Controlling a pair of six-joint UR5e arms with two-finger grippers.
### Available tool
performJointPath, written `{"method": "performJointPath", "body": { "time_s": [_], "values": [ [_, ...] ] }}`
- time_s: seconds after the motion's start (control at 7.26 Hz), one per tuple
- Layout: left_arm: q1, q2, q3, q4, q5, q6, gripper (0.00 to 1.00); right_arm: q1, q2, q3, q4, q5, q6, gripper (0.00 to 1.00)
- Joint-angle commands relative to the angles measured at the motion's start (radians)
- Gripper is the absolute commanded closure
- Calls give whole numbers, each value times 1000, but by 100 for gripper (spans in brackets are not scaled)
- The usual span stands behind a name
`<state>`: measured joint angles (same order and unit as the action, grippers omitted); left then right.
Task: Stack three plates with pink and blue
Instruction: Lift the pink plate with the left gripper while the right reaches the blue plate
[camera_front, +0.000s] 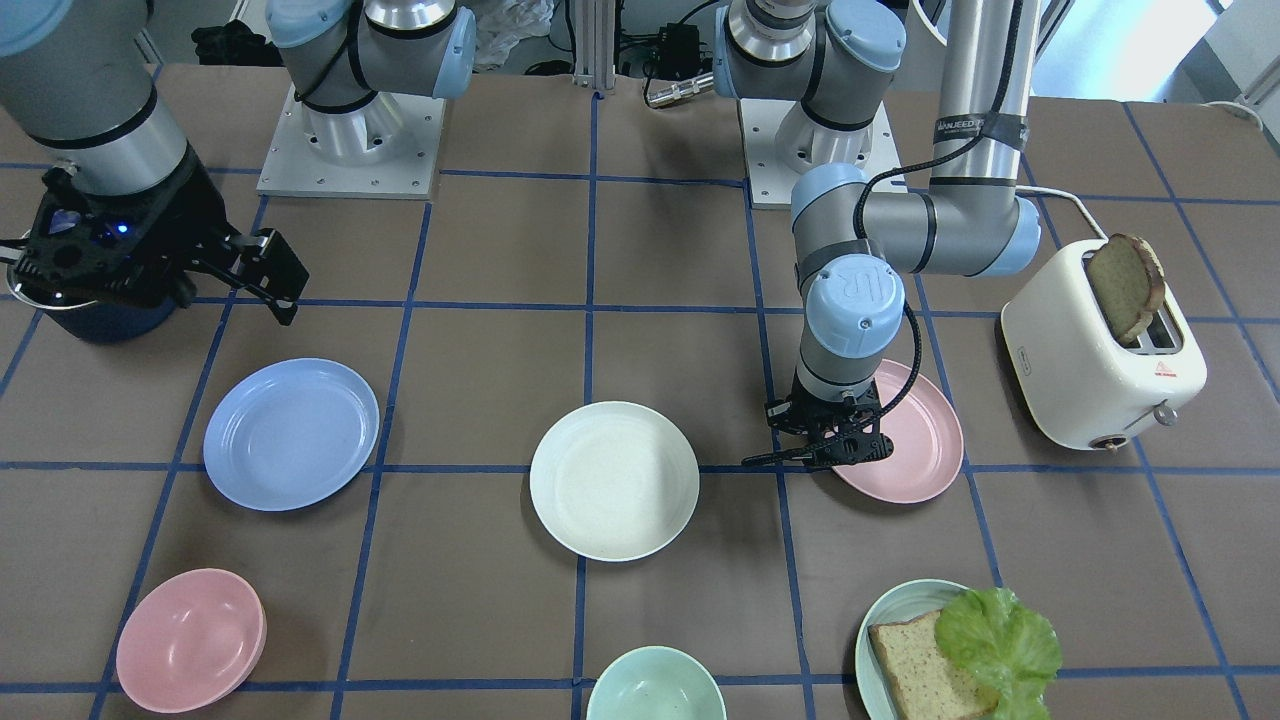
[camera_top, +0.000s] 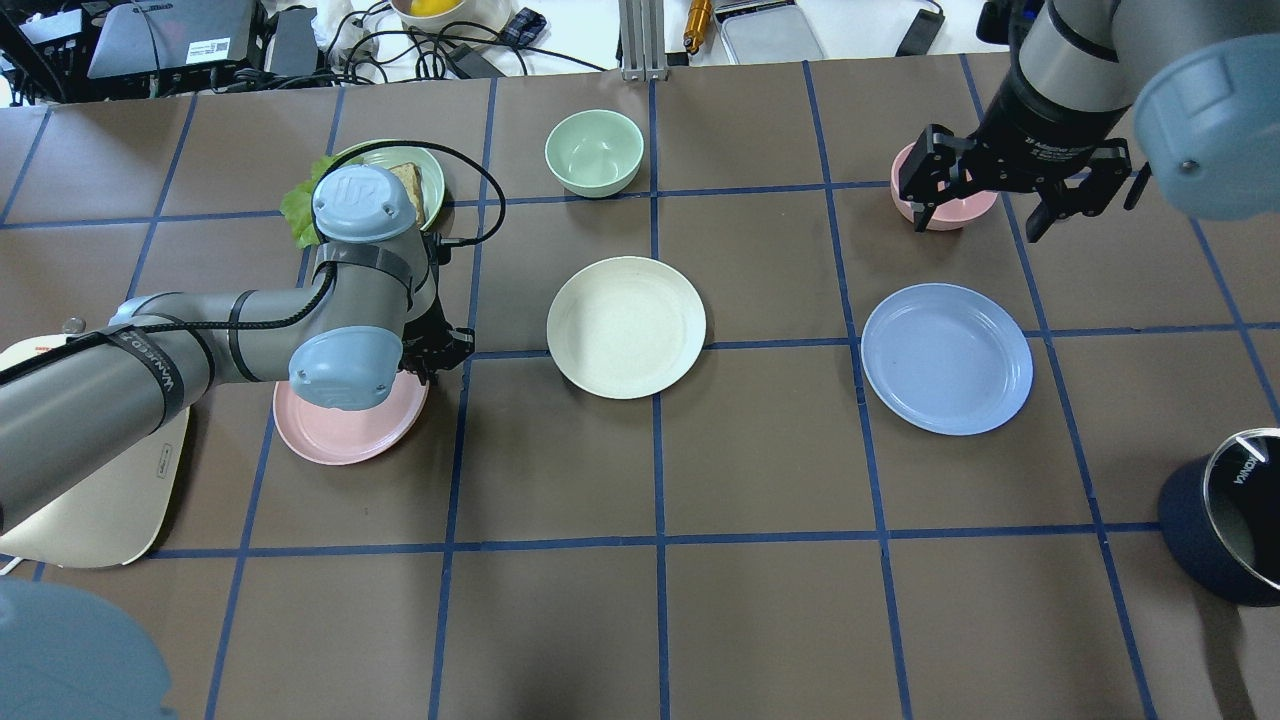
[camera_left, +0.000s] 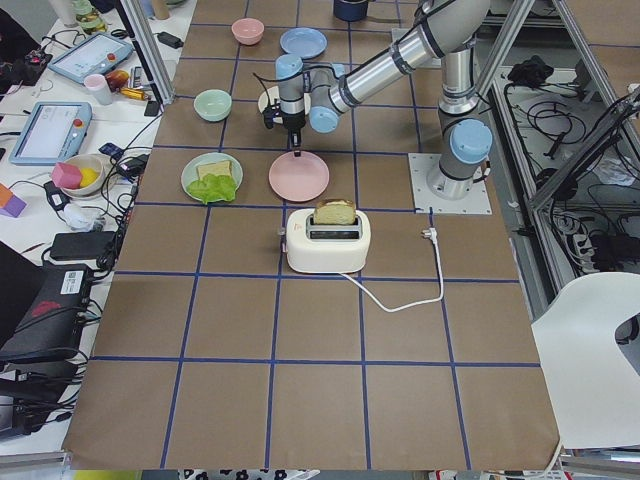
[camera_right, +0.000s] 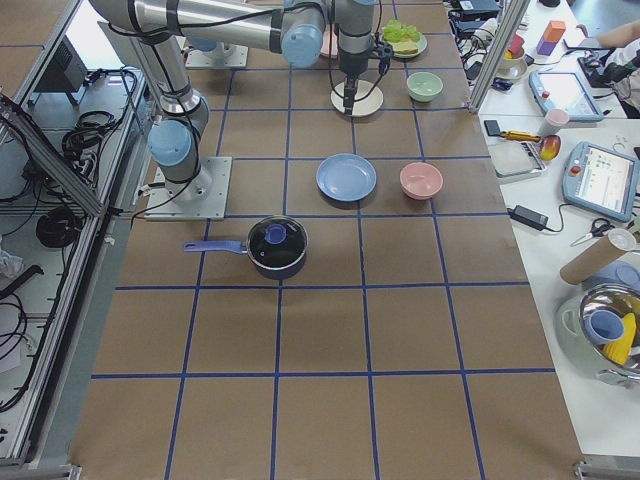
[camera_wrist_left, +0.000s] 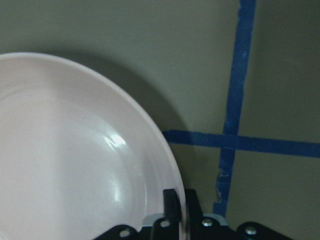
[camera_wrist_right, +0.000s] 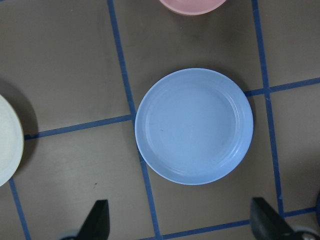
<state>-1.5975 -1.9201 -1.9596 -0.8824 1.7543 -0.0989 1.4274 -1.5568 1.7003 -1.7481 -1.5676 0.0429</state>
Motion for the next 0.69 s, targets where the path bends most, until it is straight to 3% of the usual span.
{"method": "performJointPath", "body": {
  "time_s": [0.0,0.28,0.55],
  "values": [
    [-38,-7,46,-36,22,-16,100,-56,23,62,-129,-12,-73,0],
    [-42,-7,88,-78,22,-19,100,-125,78,71,-128,-74,-142,0],
    [-55,-10,210,-226,21,-54,100,-203,148,108,-128,-34,-263,0]
  ]
}}
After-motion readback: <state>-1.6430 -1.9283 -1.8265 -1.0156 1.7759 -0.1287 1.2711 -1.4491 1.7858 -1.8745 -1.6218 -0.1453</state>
